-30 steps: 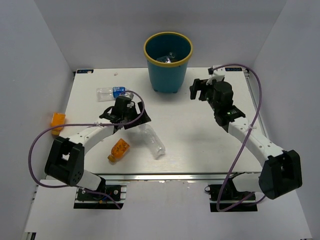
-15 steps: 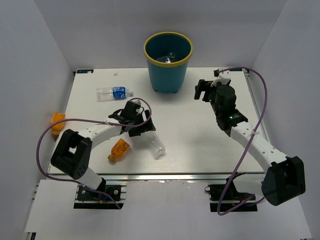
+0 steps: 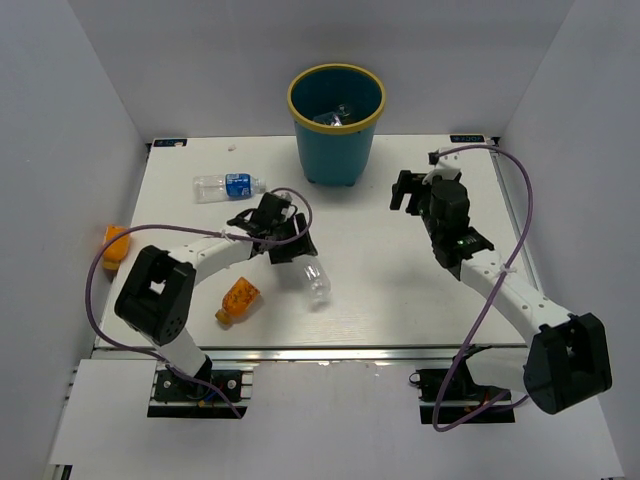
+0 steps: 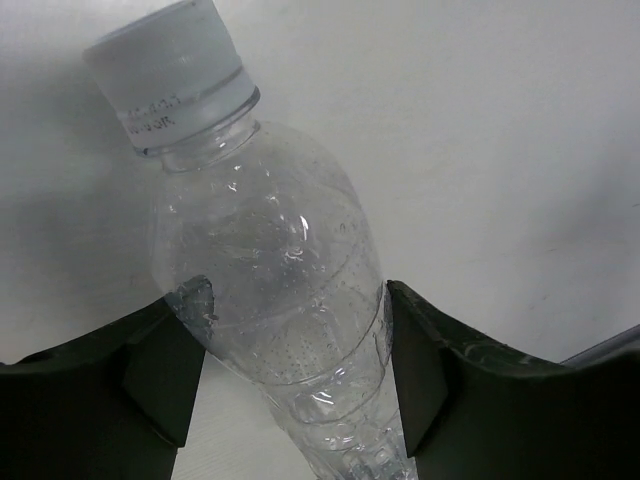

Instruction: Put the plastic bottles in the bin

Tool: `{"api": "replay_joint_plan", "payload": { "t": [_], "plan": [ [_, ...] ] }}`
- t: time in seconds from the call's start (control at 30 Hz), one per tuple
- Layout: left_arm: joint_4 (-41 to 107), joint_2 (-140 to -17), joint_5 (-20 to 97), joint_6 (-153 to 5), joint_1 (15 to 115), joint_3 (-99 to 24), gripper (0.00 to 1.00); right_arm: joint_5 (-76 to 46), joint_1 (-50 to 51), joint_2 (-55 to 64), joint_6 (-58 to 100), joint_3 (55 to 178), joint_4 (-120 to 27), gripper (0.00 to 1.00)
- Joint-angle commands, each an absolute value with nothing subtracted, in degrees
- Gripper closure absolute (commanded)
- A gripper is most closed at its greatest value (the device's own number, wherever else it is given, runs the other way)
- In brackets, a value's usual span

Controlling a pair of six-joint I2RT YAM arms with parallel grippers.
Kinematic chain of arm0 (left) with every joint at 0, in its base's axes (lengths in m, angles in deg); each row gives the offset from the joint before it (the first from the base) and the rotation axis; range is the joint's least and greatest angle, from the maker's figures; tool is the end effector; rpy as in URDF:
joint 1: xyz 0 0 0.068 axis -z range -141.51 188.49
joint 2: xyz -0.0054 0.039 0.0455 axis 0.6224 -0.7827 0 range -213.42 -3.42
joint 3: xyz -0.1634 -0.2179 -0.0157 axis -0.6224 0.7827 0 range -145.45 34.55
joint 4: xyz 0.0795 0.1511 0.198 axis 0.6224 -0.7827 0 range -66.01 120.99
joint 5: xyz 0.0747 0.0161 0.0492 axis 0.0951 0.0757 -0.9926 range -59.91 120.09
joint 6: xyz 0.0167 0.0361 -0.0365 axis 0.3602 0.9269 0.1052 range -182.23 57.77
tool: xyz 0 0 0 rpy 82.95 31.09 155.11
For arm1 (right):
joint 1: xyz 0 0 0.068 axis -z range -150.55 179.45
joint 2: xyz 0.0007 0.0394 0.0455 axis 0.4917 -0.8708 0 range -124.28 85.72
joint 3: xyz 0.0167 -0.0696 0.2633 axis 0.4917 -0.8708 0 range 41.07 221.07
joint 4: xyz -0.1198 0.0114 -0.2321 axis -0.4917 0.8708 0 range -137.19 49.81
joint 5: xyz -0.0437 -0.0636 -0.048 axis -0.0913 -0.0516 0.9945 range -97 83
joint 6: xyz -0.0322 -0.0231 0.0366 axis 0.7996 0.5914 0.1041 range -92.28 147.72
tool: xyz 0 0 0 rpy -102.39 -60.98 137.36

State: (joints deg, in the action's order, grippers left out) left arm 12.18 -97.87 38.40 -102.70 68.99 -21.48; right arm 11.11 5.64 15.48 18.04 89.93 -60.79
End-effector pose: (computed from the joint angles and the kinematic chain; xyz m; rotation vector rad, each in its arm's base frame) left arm 0.2807 -0.1714 0.1795 -0.1765 2.6859 -0.6187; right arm 0.2675 0.1061 0.3138 0.0252 1.7024 0.1666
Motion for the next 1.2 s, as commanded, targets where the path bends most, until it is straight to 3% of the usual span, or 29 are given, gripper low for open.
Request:
{"api": "replay_joint_plan", "payload": {
  "t": [0.0, 0.17, 0.5, 0.87, 0.93, 0.97, 1.0, 1.17],
  "plan": [
    [13.15, -96.84, 38.45, -100.04, 69.16, -29.07, 0.49, 12.69, 6.51, 18.48, 15.68, 87.40, -63.97, 0.11],
    [12.26, -96.85, 33.87, -96.78, 69.16, -44.16, 0.49, 8.49, 9.76, 22.52, 12.78, 83.00, -68.63, 0.11],
    [30.54, -95.34, 21.57, -88.79, 68.11, -60.33, 0.49, 6.98, 13.54, 25.25, 11.11, 78.78, -70.92, 0.11],
    [33.82, -119.13, 16.90, -88.61, 65.04, -91.01, 0.45, 5.57, 14.77, 24.55, 12.16, 78.51, -71.18, 0.11],
    [31.35, -123.19, 17.60, -88.43, 64.95, -100.21, 0.37, 5.40, 14.86, 24.55, 12.94, 78.51, -71.09, 0.11],
    [28.81, -126.52, 17.78, -87.64, 64.86, -102.45, 0.26, 5.13, 14.95, 24.55, 13.12, 78.69, -71.01, 0.11],
    [28.44, -127.42, 16.22, -87.55, 64.86, -103.86, 0.02, 4.96, 14.95, 24.46, 13.21, 78.78, -70.83, 0.11],
    [30.02, -127.61, 14.88, -86.94, 64.33, -101.93, 0.02, 2.41, 15.04, 23.41, 13.57, 79.74, -69.60, 0.11]
  ]
}}
